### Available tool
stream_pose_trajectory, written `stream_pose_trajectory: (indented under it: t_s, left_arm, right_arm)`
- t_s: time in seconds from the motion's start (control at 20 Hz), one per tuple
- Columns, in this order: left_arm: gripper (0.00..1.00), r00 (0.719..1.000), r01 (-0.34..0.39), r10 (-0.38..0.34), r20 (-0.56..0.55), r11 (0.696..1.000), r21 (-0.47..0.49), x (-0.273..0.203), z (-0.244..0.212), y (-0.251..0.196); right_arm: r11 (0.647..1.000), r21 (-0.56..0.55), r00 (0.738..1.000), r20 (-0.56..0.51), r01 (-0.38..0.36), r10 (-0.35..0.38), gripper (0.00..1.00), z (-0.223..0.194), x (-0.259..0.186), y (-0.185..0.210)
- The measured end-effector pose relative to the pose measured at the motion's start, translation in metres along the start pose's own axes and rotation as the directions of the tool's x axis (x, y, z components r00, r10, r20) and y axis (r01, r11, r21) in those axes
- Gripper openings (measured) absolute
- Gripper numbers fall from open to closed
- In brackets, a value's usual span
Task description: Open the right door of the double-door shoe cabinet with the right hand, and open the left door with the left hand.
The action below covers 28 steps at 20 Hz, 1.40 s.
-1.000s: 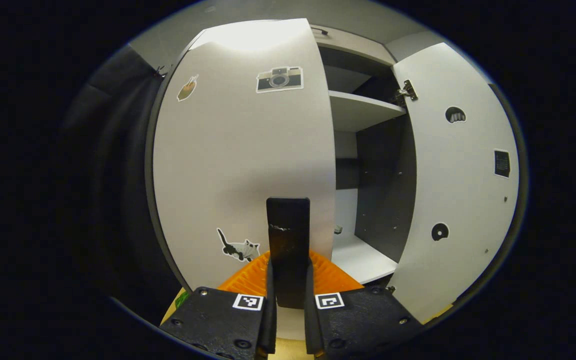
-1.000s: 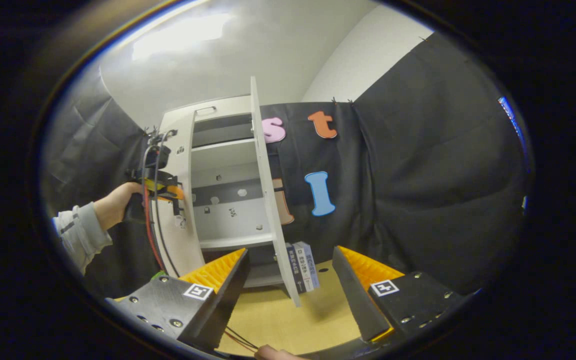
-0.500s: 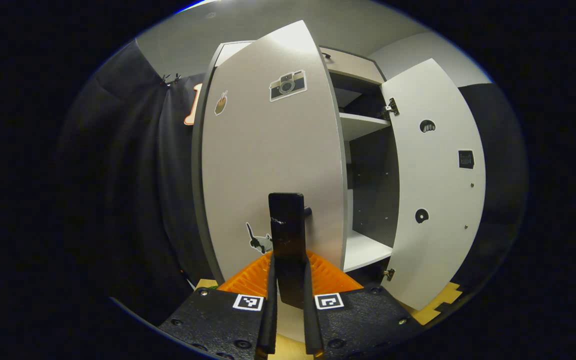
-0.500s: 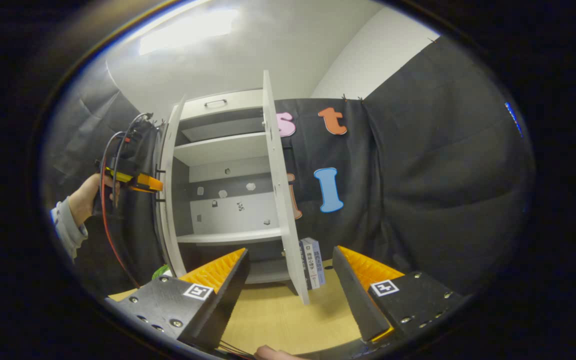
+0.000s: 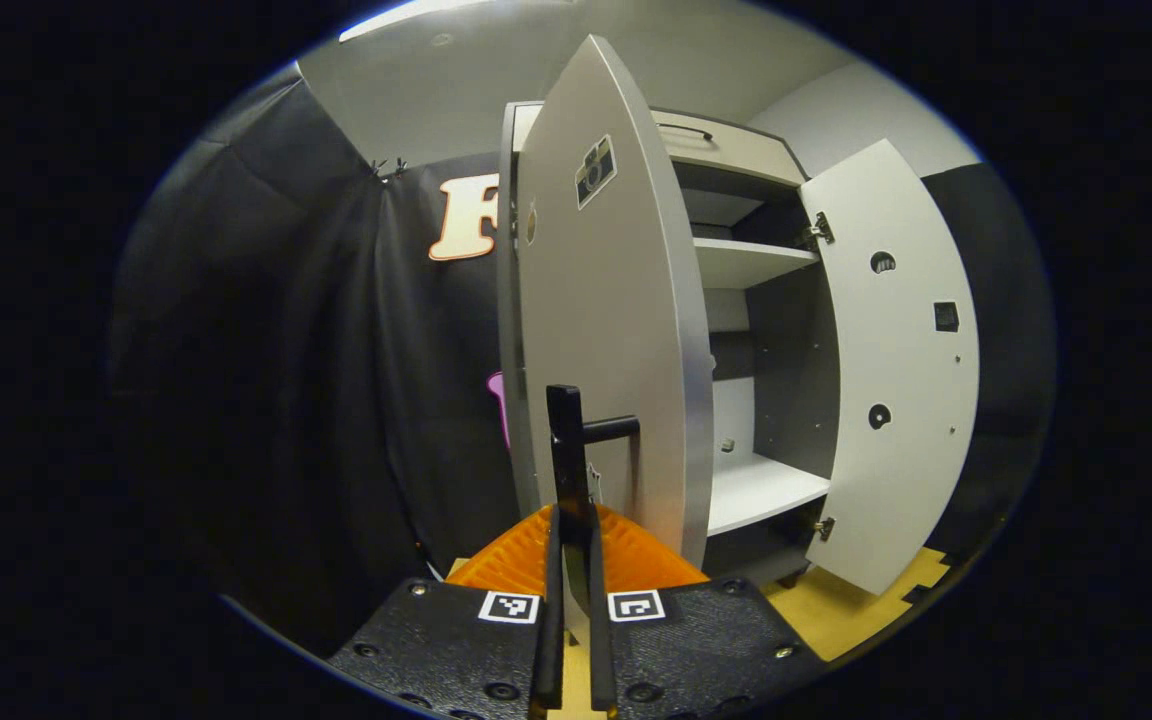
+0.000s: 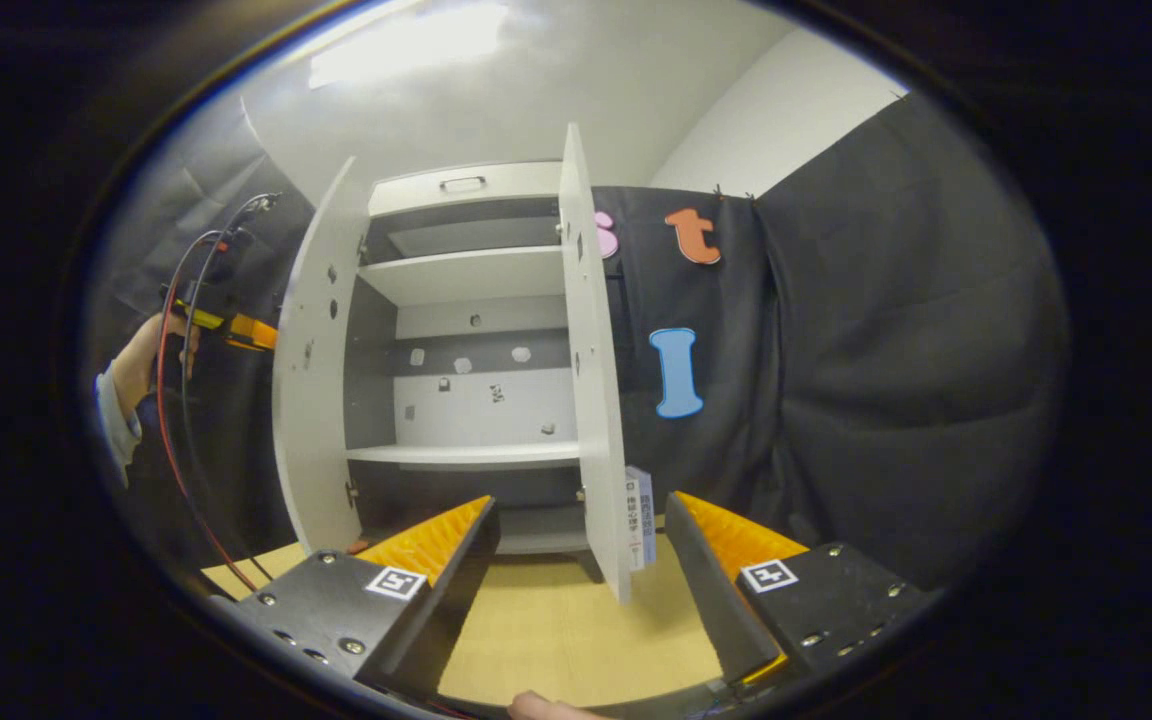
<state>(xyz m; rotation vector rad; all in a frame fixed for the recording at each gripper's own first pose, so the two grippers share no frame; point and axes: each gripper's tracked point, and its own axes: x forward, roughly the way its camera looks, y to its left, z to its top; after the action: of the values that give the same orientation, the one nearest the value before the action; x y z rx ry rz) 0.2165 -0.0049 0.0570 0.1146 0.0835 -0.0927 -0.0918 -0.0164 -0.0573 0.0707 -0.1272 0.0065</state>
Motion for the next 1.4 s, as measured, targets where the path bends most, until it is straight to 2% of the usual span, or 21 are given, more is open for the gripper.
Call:
stream_pose_trajectory:
  t_s: [0.2,0.25,0.3,0.7,0.85,0.9,1.15,1.2,1.25,1.35,1.4]
  left_arm:
    - [0.05,1.0,-0.024,0.024,-0.016,1.0,-0.014,-0.004,-0.002,0.011]
    - [0.05,1.0,-0.024,0.024,-0.014,0.999,-0.021,-0.004,-0.002,0.011]
    - [0.04,1.0,-0.023,0.022,-0.017,1.0,-0.018,-0.005,-0.003,0.011]
    - [0.04,0.996,-0.087,0.087,-0.013,0.996,0.011,-0.007,-0.004,0.032]
    - [0.02,0.998,-0.063,0.063,-0.006,0.998,-0.01,-0.007,-0.005,0.027]
    - [0.04,0.998,-0.063,0.063,-0.001,0.998,-0.008,-0.008,-0.005,0.027]
    - [0.04,0.997,-0.069,0.067,-0.039,0.997,-0.044,-0.018,-0.015,0.023]
    - [0.04,0.997,-0.069,0.068,-0.034,0.996,-0.049,-0.022,-0.015,0.022]
    - [0.05,0.997,-0.073,0.071,-0.03,0.996,-0.052,-0.025,-0.015,0.021]
    - [0.06,0.991,-0.136,0.136,-0.004,0.989,-0.055,-0.029,-0.011,0.031]
    - [0.13,0.989,-0.148,0.149,0.0,0.987,-0.054,-0.035,-0.01,0.03]
  right_arm:
    - [1.0,0.001,1.0,-0.005,-0.001,0.001,0.98,-0.004,0.001,0.005]
    - [1.0,0.001,1.0,-0.011,-0.002,0.002,0.94,-0.006,0.001,0.006]
    - [1.0,0.001,1.0,-0.015,-0.003,0.003,0.98,-0.007,0.001,0.007]
    - [1.0,0.023,0.999,-0.032,-0.011,0.012,0.98,-0.012,0.007,0.014]
    - [1.0,0.02,1.0,-0.027,-0.008,0.008,0.98,-0.01,0.006,0.013]
    - [1.0,0.019,1.0,-0.026,-0.007,0.008,0.98,-0.009,0.006,0.013]
    - [0.998,0.053,0.999,-0.028,0.026,-0.025,0.98,-0.011,0.013,0.009]
    - [0.997,0.062,0.999,-0.037,0.034,-0.032,0.94,-0.012,0.017,0.008]
    - [0.998,0.058,0.998,-0.048,0.031,-0.029,0.98,-0.011,0.023,0.01]
    - [0.999,0.038,0.998,-0.048,0.034,-0.033,1.0,0.001,0.034,0.01]
    - [0.998,0.037,0.998,-0.043,0.057,-0.056,0.98,0.009,0.039,0.005]
